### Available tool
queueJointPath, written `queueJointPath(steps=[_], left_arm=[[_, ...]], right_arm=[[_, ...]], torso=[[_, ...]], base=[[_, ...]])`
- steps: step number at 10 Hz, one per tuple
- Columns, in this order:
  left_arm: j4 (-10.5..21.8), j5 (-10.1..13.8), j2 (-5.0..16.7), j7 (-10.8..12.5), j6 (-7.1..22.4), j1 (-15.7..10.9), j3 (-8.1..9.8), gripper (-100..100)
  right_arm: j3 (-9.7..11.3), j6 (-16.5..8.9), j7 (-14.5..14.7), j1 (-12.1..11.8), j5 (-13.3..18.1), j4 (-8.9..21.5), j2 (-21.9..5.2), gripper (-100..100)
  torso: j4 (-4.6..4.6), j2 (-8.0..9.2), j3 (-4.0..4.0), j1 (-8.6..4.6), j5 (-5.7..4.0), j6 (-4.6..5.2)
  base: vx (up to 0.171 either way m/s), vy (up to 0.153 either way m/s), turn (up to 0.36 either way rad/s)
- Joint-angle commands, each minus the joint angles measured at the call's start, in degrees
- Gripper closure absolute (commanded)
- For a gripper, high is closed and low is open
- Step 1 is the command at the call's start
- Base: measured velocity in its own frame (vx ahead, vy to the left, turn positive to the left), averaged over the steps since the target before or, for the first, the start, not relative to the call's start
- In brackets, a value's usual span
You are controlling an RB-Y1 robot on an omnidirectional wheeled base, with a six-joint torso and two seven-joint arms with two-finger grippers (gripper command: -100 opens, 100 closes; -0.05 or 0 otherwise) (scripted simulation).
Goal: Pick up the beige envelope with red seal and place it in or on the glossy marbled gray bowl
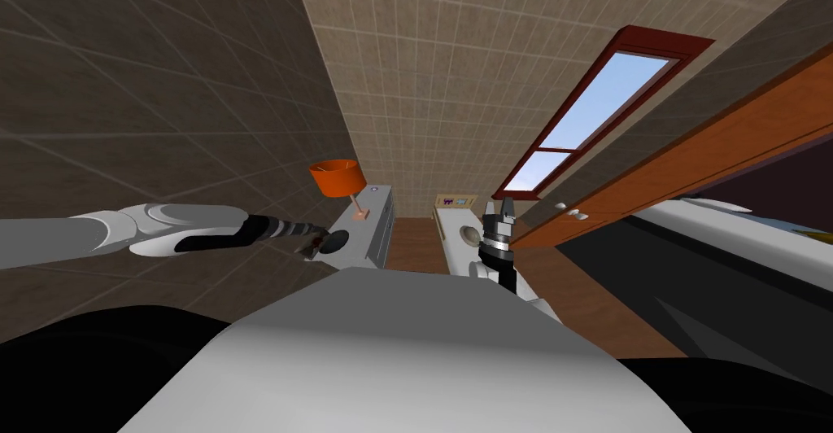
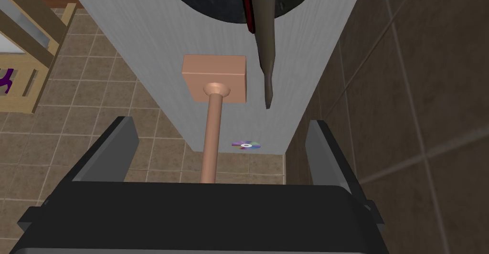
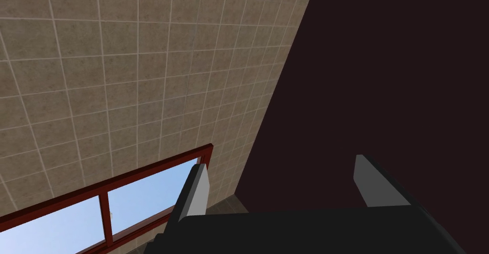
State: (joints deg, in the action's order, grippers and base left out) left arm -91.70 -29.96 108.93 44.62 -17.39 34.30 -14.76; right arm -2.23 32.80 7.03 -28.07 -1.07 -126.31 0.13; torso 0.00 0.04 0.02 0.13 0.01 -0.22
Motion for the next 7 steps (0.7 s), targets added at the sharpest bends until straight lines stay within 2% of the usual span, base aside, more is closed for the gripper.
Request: queueJointPath(steps=[1, 2, 3, 4, 5, 6, 7], left_arm=[[-0.4, 1.6, 1.1, -0.4, 0.0, 0.8, 0.64, -100], [-1.2, 2.0, 3.4, 1.0, -0.5, 0.5, 1.27, -100], [-1.6, 2.2, 4.5, 1.7, -0.7, 0.3, 1.58, -100], [-1.6, 2.2, 4.5, 1.7, -0.7, 0.3, 1.58, -100], [-2.3, 2.6, 6.8, 3.1, -1.1, 0.0, 2.2, -100], [-2.3, 3.2, 6.8, 2.3, -1.1, 0.0, 1.21, -100], [-2.3, 2.6, 6.8, 3.1, -1.1, 0.0, 2.2, -100]], right_arm=[[0.0, 0.0, 0.0, 0.0, 0.0, 0.0, 0.0, 0], [0.0, 0.0, 0.0, 0.0, 0.0, 0.0, 0.0, 0], [0.0, 0.0, 0.0, 0.0, 0.0, 0.0, 0.0, 0], [0.0, 0.0, 0.0, 0.0, 0.0, 0.0, 0.0, 0], [0.0, 0.0, 0.0, 0.0, 0.0, 0.0, 0.0, 0], [0.0, 0.0, 0.0, 0.0, 0.0, 0.0, 0.0, 0], [0.0, 0.0, 0.0, 0.0, 0.0, 0.0, 0.0, 0]], torso=[[0.0, 0.0, 0.0, 0.0, 0.0, 0.0], [0.0, -0.01, -0.01, -0.02, 0.0, 0.0], [0.0, 0.0, 0.0, -0.01, 0.0, -0.01], [0.0, 0.02, 0.01, 0.0, 0.0, -0.01], [0.0, 0.0, 0.0, -0.01, 0.0, 0.0], [0.0, 0.0, 0.0, -0.02, -0.01, -0.01], [-0.01, 0.0, 0.0, -0.01, 0.01, 0.0]], base=[[-0.012, 0.007, 0.013], [-0.016, 0.012, 0.067], [-0.022, 0.015, 0.095], [-0.015, 0.01, 0.03], [-0.015, 0.014, 0.076], [-0.012, 0.01, 0.042], [0.0, 0.0, 0.0]])
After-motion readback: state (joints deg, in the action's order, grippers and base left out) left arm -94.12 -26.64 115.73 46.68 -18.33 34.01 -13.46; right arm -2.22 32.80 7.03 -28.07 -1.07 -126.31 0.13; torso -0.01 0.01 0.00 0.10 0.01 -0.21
